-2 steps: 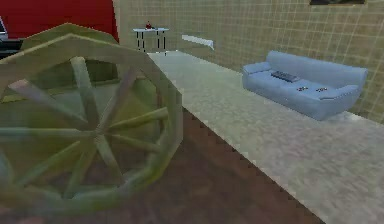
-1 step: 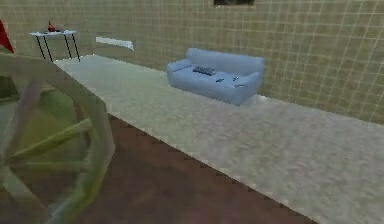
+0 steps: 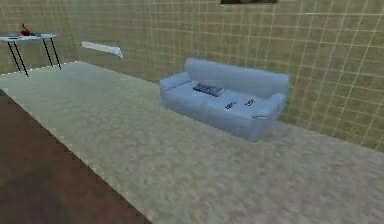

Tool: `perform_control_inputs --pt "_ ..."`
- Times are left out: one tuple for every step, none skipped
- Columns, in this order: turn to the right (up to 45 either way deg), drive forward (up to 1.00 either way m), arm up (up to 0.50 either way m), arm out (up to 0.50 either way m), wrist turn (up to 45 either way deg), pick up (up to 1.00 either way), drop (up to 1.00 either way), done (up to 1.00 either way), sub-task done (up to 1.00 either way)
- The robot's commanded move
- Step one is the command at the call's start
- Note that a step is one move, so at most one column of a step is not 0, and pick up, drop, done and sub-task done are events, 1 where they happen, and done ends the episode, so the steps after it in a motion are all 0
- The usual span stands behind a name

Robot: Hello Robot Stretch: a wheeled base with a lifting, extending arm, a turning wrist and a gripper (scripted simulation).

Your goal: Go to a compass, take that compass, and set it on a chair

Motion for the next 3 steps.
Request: perform_control_inputs --pt "0.0 0.15 0.00 0.00 0.0 0.00 0.00 0.00 0.00" --pt "-6.0 0.00 0.00 0.00 0.0 0.00 0.00 0.00 0.00" --pt "0.0 0.50 0.00 0.00 0.0 0.00 0.00 0.00 0.00"
